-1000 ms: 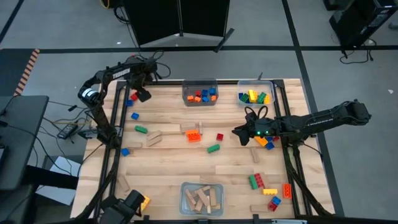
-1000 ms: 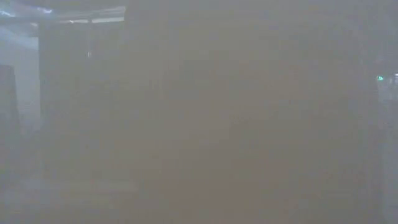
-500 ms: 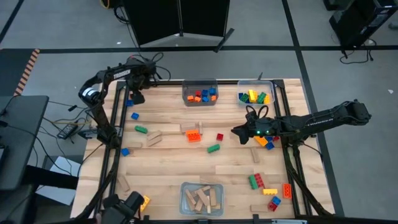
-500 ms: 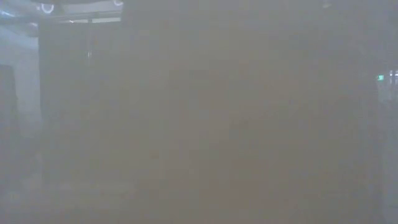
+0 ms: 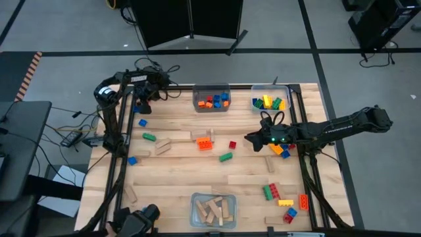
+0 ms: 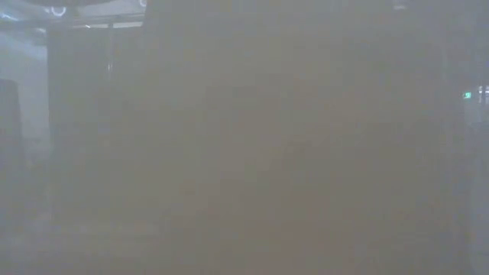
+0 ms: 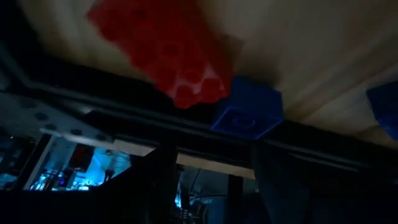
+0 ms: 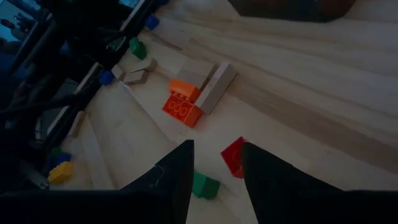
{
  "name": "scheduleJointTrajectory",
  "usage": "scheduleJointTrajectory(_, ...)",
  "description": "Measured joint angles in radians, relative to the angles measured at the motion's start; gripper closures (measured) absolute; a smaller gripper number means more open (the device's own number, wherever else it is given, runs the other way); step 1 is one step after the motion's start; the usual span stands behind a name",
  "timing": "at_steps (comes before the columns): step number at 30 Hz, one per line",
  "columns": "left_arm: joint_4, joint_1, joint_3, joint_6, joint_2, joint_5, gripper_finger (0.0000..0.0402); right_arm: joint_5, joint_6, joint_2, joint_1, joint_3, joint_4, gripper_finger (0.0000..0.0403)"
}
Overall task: Sort blocks by size
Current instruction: Put the small blue game piece into the black bin
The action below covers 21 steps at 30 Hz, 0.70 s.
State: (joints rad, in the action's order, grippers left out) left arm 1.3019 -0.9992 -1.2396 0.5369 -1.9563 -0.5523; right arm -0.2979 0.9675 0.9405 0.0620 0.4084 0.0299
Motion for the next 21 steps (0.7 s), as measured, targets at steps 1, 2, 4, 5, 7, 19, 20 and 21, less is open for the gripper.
scheduleJointTrajectory(1,0.002,0.006,0.0,-0.013,-0.01,0.0,0.0188,-0.009,-0.001,0.0,0.0,0.0,0.0,0.0256)
scheduleJointTrajectory(2,0.006,0.012,0.0,-0.03,-0.022,-0.007,0.0188,-0.018,-0.001,0.0,0.0,0.0,0.0,0.0256)
scheduleJointTrajectory(4,0.013,0.022,0.0,-0.075,-0.048,-0.043,0.0188,-0.03,-0.001,0.0,0.0,0.0,0.0,0.0256)
scheduleJointTrajectory(5,0.019,0.025,0.0,-0.094,-0.061,-0.06,0.0188,-0.033,-0.001,0.0,0.0,0.0,0.0,0.0256)
scheduleJointTrajectory(7,0.039,0.028,0.0,-0.103,-0.086,-0.089,0.0188,-0.035,-0.002,0.0,0.0,0.0,0.0,0.0256)
scheduleJointTrajectory(19,0.039,0.051,0.0,-0.13,-0.166,-0.014,0.0188,-0.035,-0.028,0.0,0.0,0.0,0.0,0.0256)
scheduleJointTrajectory(20,0.032,0.051,0.0,-0.131,-0.165,-0.006,0.0188,-0.035,-0.028,0.0,0.0,0.0,0.0,0.0256)
scheduleJointTrajectory(21,0.023,0.051,0.0,-0.136,-0.165,-0.004,0.0188,-0.035,-0.028,0.0,0.0,0.0,0.001,0.0256)
